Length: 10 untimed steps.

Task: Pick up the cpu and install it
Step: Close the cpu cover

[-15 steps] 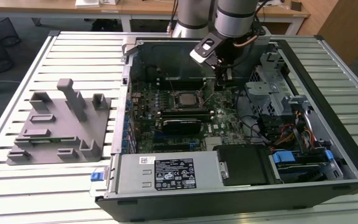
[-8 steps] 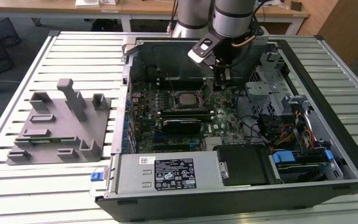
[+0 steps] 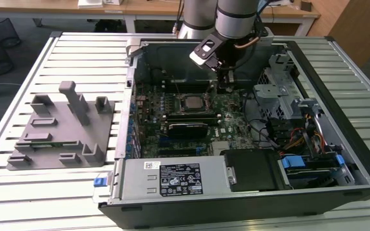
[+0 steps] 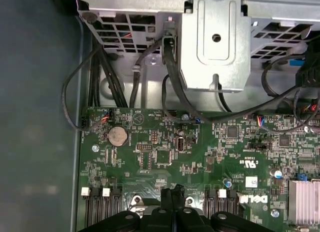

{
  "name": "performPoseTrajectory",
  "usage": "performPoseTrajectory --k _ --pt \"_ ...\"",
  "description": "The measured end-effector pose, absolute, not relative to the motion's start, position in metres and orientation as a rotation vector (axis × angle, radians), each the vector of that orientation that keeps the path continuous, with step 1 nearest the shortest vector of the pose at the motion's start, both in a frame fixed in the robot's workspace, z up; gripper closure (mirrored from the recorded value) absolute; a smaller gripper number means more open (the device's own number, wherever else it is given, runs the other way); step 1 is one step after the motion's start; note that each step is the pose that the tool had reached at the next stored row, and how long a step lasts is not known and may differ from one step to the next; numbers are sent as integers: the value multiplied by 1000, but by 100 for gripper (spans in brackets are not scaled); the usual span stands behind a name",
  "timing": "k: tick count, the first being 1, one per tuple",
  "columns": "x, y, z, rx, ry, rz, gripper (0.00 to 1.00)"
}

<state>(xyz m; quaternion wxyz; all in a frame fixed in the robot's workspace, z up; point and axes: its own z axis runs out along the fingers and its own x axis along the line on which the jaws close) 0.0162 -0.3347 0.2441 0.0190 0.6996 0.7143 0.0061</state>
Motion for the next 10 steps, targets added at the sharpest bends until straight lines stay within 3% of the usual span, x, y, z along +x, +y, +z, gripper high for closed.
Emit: performPoseTrajectory --k 10 --pt "7 -335 243 2172 2217 19 89"
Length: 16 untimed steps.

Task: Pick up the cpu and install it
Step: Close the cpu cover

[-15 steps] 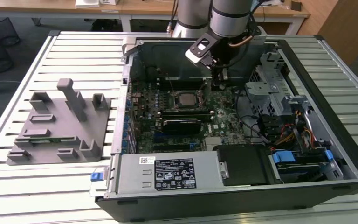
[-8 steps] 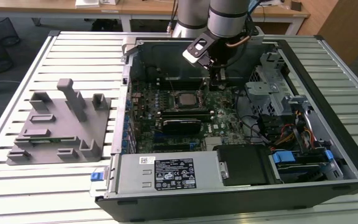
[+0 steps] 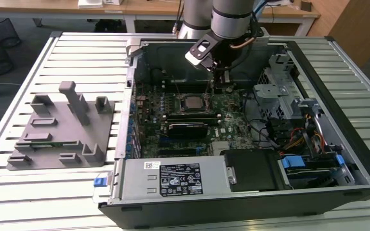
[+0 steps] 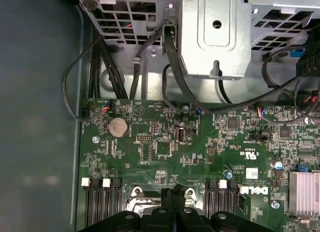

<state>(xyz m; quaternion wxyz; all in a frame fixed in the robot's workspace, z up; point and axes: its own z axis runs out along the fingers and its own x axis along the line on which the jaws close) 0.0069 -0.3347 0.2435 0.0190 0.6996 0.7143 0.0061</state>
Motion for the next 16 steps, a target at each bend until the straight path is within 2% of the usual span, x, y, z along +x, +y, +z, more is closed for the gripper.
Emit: performPoseTrajectory --k 16 --pt "-18 -335 243 2172 2217 19 89"
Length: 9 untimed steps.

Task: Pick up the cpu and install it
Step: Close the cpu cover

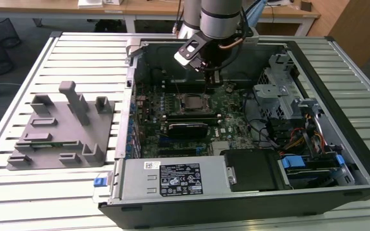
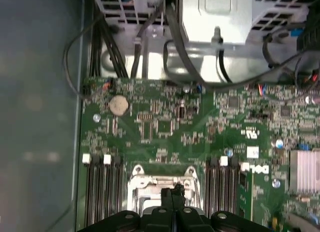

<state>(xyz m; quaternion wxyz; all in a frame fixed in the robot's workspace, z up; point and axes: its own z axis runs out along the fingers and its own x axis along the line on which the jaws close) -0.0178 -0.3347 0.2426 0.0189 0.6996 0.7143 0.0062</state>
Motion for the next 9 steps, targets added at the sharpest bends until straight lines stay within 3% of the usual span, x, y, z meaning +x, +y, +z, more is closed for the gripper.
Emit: performPoseTrajectory --k 9 --pt "-43 -335 235 2172 2217 19 89"
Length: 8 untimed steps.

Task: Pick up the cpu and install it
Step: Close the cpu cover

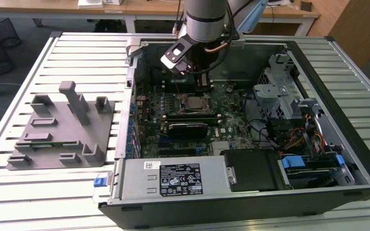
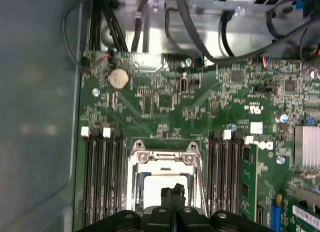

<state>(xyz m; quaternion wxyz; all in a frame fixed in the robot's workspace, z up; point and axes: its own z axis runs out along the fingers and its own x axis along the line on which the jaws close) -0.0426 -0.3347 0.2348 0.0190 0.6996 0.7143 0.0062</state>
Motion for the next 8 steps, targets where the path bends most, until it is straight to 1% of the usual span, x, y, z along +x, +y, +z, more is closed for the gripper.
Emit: performPoseTrajectory --k 8 --pt "-43 -335 232 2172 2217 20 89"
